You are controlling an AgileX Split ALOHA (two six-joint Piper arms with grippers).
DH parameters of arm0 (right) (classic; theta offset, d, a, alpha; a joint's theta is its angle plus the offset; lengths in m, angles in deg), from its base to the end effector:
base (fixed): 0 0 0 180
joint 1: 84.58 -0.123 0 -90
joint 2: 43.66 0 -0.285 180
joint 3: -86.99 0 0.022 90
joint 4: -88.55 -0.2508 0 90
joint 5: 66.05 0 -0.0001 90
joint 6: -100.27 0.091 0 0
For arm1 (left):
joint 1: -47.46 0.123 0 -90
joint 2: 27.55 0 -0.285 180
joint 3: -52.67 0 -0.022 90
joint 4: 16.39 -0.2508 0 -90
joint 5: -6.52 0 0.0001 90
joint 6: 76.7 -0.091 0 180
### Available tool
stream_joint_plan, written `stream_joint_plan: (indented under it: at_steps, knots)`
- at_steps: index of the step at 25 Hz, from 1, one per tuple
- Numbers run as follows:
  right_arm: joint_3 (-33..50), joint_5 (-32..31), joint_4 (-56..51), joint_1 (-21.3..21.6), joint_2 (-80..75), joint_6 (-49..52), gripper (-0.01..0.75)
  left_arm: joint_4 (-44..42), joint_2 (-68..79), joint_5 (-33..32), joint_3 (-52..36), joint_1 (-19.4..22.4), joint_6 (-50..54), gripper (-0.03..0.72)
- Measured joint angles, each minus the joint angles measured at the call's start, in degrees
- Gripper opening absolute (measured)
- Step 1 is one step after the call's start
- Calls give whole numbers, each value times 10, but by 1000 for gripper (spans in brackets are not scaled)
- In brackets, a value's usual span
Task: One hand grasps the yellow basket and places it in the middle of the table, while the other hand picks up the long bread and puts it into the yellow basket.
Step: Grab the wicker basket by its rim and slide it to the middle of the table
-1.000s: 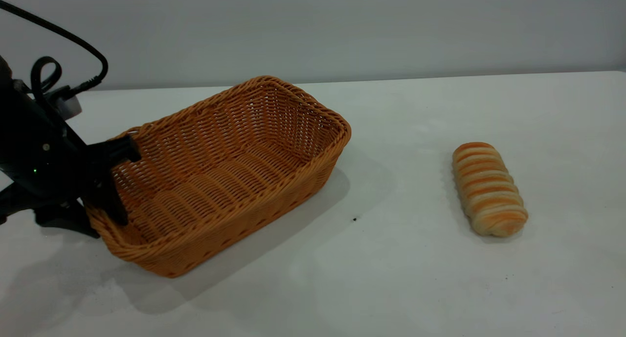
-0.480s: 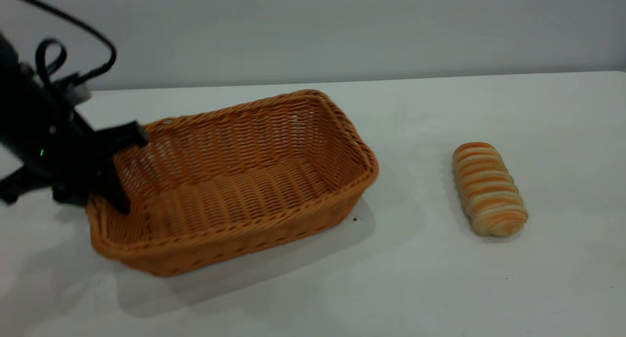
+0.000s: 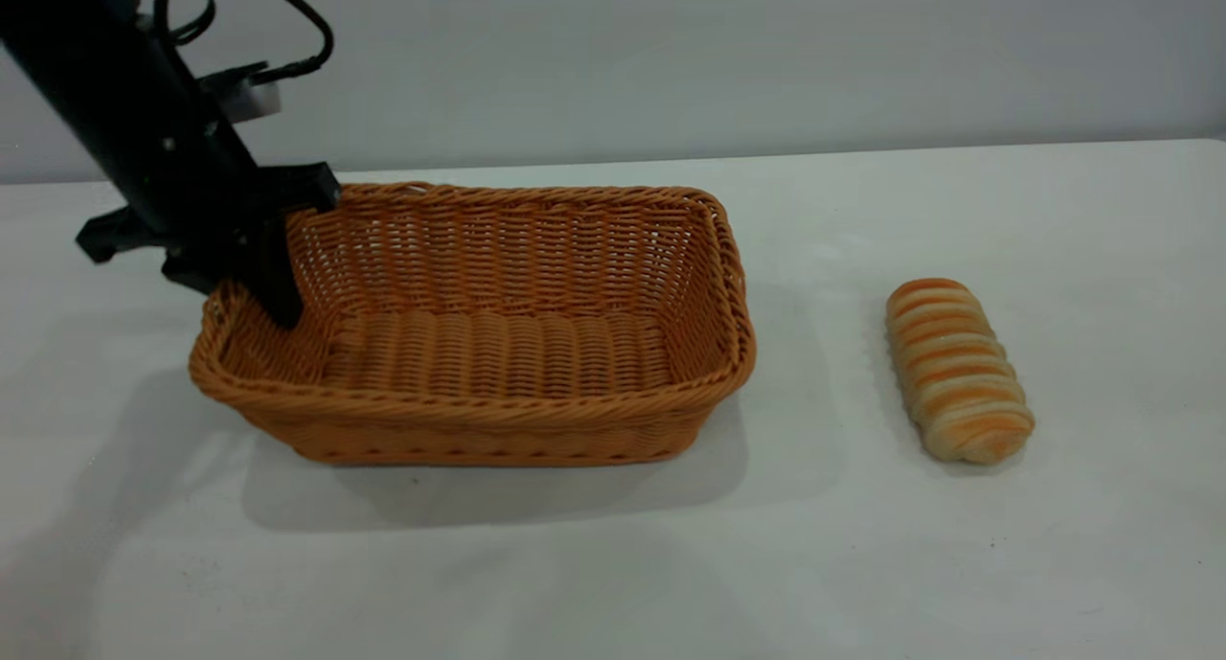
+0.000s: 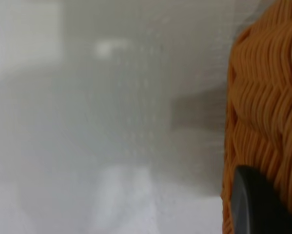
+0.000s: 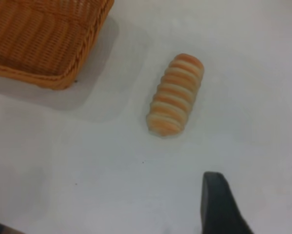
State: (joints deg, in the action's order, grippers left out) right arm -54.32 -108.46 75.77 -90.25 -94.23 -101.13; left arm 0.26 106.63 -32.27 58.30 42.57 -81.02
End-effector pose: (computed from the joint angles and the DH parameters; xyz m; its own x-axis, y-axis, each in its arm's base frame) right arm 0.1354 0.0271 0.3093 -0.5950 -0.2639 -0.7592 -0.3397 0.9386 -0.0599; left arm 0.4269 -0.0529 0.1014 -0.9754 -0.0676 -0.2099 -0.0228 0.9777 -0.2089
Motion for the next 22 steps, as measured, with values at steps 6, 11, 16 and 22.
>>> stream_joint_plan:
  at_steps: [6, 11, 16, 22]
  knots:
    - [0, 0, 0, 0, 0, -1, 415, -2, 7, -20, 14, 0, -3, 100]
    - [0, 0, 0, 0, 0, -1, 415, -4, 7, -36, 15, 0, -6, 209]
    - [0, 0, 0, 0, 0, -2, 415, -24, 2, -56, 20, 0, -16, 487]
    - [0, 0, -13, 0, -1, -5, 415, -94, -57, -146, 62, 0, 8, 600]
